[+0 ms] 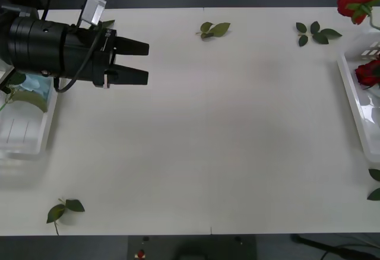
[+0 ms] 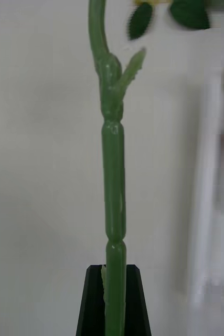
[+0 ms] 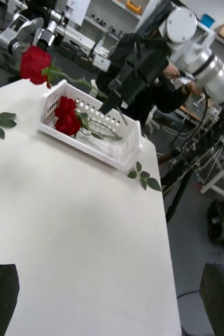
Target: Put the red flowers into the right box and the blue flowers into the left box
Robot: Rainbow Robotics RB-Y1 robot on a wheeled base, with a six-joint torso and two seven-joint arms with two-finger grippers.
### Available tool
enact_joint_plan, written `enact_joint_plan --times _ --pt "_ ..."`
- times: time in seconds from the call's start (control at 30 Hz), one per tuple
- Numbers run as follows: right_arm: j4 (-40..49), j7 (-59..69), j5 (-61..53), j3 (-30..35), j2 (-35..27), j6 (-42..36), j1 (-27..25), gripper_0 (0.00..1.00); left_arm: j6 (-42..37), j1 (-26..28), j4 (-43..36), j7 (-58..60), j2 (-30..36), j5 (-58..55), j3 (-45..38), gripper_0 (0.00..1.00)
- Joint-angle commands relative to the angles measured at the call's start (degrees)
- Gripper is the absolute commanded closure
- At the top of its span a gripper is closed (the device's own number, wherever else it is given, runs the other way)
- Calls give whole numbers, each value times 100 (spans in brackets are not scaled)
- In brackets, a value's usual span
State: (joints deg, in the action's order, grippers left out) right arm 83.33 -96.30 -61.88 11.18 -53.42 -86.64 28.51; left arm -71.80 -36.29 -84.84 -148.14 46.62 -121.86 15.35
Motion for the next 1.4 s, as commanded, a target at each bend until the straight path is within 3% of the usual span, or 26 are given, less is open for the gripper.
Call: enact_joint_plan --times 0.03,0.3,0.57,0.97,1.33,1.4 --pt "193 85 405 86 -503 50 -91 100 -457 -282 345 -540 269 -145 -164 0" --pt "184 -3 1099 77 -1241 727 -917 100 -1389 -731 1162 -686 497 -171 -94 0" --pt "87 -3 1961 69 -1285 1632 -1576 100 -1398 -1302 1821 -686 858 -637 671 0" --pt "-853 -12 2488 -626 -1232 3047 -1471 100 -1354 -1706 2085 -686 1306 -523 1014 0" --pt "-1618 -47 2655 -1215 -1074 3425 -926 100 -1380 -1706 2085 -686 1315 -118 1014 0" --pt "-1741 -65 2690 -1223 -1074 3548 -873 77 -1380 -1715 2050 -686 1297 -154 1014 0"
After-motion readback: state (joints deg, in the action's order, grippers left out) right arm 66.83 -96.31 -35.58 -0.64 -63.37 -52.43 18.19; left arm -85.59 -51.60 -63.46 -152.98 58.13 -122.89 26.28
